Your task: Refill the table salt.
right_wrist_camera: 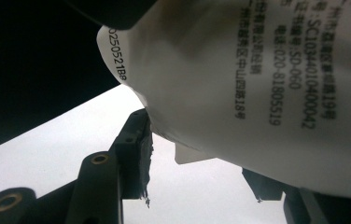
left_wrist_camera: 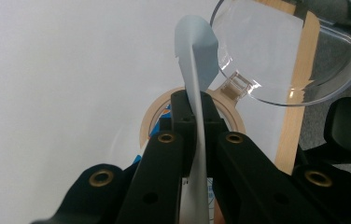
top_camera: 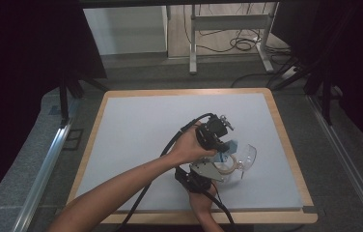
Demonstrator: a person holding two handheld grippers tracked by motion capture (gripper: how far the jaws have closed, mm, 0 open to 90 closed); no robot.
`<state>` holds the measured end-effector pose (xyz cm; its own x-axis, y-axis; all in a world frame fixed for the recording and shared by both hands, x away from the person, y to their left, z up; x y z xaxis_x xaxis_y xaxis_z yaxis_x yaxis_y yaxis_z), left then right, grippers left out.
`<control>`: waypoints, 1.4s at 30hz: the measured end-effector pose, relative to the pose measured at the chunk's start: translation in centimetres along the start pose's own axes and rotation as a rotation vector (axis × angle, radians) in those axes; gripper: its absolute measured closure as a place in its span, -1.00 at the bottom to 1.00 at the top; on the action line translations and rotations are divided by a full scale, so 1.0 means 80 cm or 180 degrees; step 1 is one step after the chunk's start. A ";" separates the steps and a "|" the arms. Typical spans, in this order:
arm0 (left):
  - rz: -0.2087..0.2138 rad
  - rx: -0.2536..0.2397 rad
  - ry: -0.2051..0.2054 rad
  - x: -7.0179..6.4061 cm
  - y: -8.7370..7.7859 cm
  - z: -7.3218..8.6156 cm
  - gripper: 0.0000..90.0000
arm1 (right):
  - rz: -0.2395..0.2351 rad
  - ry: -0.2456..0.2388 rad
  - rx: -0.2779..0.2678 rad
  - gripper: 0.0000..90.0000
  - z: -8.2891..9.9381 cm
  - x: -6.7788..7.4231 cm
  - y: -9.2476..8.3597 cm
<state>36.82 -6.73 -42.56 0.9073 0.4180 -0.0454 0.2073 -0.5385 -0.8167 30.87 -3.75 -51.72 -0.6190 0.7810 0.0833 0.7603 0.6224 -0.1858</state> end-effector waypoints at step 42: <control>0.0010 0.0040 0.0054 -0.002 -0.004 0.000 1.00 | -0.0083 -0.0126 0.0000 0.09 -0.001 0.003 -0.006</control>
<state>36.63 -6.63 -42.27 0.9140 0.4038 -0.0381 0.2000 -0.5304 -0.8238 30.38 -3.89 -51.55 -0.6460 0.7618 0.0493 0.7438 0.6426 -0.1841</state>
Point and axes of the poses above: each handheld gripper's, and its own axes: y roughly forward along the jaws, z roughly out of its underside, x roughly to its left, the point moved 5 cm from there along y, roughly forward along the jaws, and after that the axes turned 4 degrees about -z, right-handed, at the moved point
